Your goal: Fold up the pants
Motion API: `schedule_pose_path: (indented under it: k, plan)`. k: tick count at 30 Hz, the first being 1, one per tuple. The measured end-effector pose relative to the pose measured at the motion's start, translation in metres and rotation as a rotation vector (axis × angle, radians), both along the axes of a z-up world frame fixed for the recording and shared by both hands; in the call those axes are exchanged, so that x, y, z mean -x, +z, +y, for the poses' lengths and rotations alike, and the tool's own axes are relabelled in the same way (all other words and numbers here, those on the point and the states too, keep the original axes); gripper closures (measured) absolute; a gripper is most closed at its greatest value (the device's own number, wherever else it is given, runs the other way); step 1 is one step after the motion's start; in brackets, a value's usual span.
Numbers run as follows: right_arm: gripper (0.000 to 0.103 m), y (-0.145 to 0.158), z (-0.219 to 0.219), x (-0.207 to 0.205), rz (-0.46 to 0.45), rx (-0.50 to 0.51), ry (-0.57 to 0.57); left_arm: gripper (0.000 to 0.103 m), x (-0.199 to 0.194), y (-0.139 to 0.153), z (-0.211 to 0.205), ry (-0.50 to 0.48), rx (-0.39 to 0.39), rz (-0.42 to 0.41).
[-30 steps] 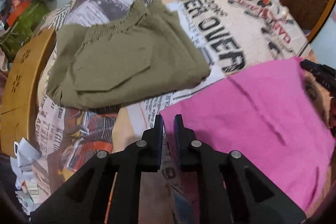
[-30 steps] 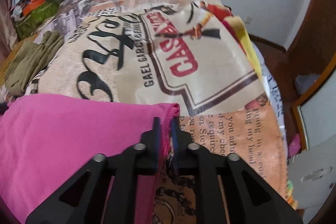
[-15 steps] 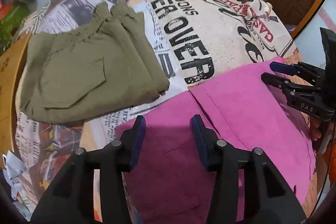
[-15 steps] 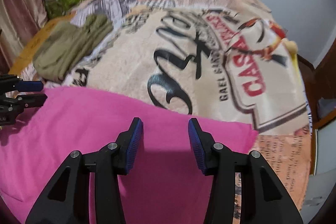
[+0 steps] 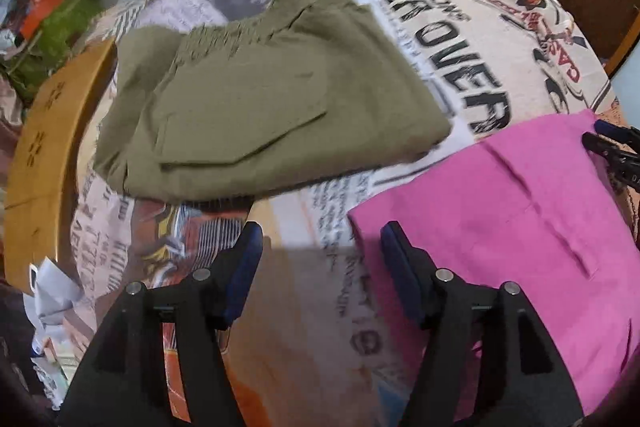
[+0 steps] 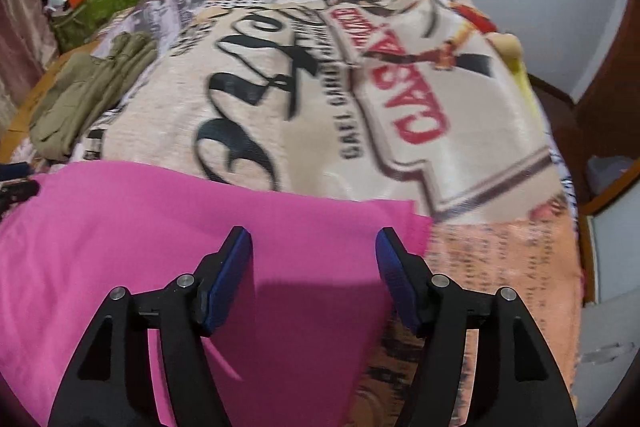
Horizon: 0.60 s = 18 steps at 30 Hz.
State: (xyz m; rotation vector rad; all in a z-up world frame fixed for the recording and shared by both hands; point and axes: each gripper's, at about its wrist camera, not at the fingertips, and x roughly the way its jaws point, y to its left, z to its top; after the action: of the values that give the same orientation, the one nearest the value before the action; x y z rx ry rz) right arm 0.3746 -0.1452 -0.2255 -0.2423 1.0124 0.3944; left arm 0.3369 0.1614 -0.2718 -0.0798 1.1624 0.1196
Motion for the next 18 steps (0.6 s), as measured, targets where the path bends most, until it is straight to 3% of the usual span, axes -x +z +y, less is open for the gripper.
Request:
schedule_pose_path:
  k: [3,11,18]
  plan:
    - [0.04,0.0,-0.009,0.0,0.002,0.015,-0.02,0.039,0.004,-0.001,0.008,0.027,0.04,-0.005]
    - [0.04,0.007,-0.03,0.005,0.039,0.001,-0.093,0.038,0.017,0.011,0.01,0.079,-0.009,-0.012]
    - [0.04,0.05,-0.045,0.037,0.022,-0.083,-0.097,0.038,0.046,0.048,0.018,0.127,0.066,-0.044]
